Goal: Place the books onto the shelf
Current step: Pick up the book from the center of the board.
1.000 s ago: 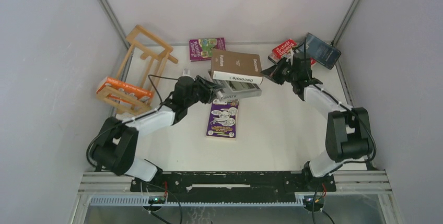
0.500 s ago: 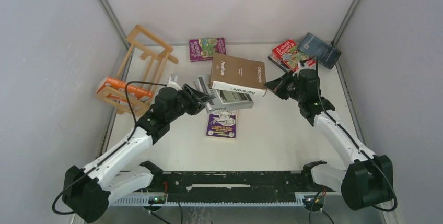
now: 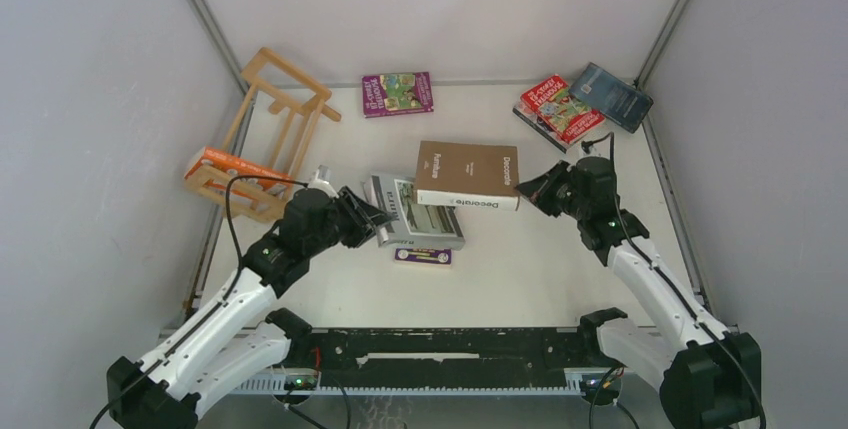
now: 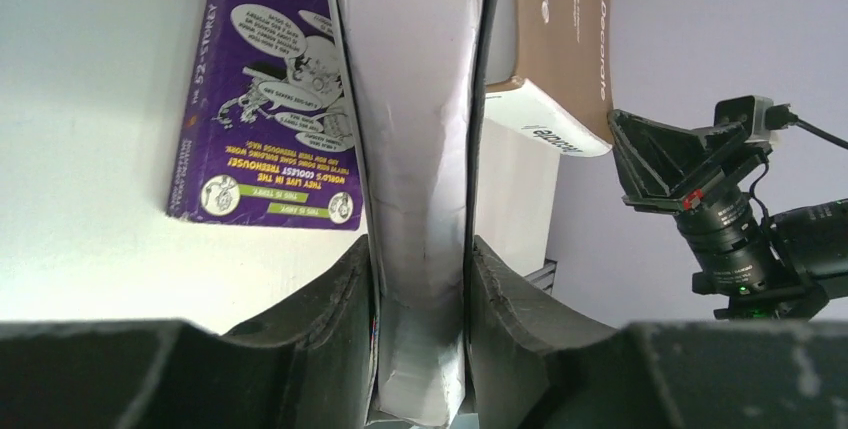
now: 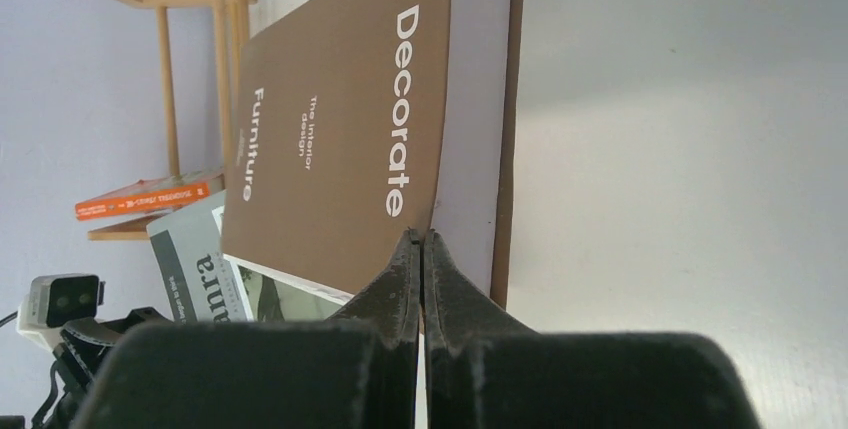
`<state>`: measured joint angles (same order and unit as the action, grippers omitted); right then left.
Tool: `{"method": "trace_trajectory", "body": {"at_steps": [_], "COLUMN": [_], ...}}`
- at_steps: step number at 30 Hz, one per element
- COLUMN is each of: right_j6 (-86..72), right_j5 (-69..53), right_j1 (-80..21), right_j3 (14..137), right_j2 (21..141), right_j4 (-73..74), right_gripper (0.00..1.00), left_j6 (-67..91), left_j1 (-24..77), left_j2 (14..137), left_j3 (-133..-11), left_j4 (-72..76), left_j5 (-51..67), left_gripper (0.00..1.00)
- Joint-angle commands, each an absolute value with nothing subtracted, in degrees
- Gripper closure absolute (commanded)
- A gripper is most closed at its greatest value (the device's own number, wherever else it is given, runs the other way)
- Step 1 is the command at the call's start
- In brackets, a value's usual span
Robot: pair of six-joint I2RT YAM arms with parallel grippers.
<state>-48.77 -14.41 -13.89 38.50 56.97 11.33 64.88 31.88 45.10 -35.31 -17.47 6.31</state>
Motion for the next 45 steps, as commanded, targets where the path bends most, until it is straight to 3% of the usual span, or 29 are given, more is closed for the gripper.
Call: {"method": "trace_trajectory", "body": {"at_steps": [1,28,31,34,36,39,45], "right_j6": [-47.9,-47.0,-47.5,-48.1,-48.2,-48.3,-47.9], "right_j5": [-12.3,2.1,3.4,4.8,5.5,5.9,7.1], "right_j1": [-12.4,-7.2,-7.3,-7.5,-7.5,-7.5,-8.2], "right_j3": [36.0,29.3,29.3,29.3,29.3,29.3,29.8], "right_j2": [53.7,57.2,58.1,58.1,57.8,57.1,54.6], "right_j4": [12.1,14.6,15.2,15.6,16.0,16.2,17.5], "right_gripper": [1.00,1.00,0.87,0.56,0.45,0.34,0.27], "left_j6": [62.1,52.1,51.1,50.4,49.9,49.5,49.5], "left_j1": [32.3,32.5,32.5,32.5,32.6,32.6,32.6], "left_j2": [42.4,50.2,51.2,52.1,52.5,52.9,54.2], "left_j3": [-36.1,-58.6,-60.4,-61.8,-62.4,-63.1,-65.4], "left_j4": [-17.9,-36.7,-38.3,-39.6,-40.4,-41.1,-43.0], "left_j5": [7.1,1.0,0.3,0.2,0.2,-1.5,-3.1], "left_gripper": [0.60,0.62,0.62,0.62,0.62,0.63,0.64]}}
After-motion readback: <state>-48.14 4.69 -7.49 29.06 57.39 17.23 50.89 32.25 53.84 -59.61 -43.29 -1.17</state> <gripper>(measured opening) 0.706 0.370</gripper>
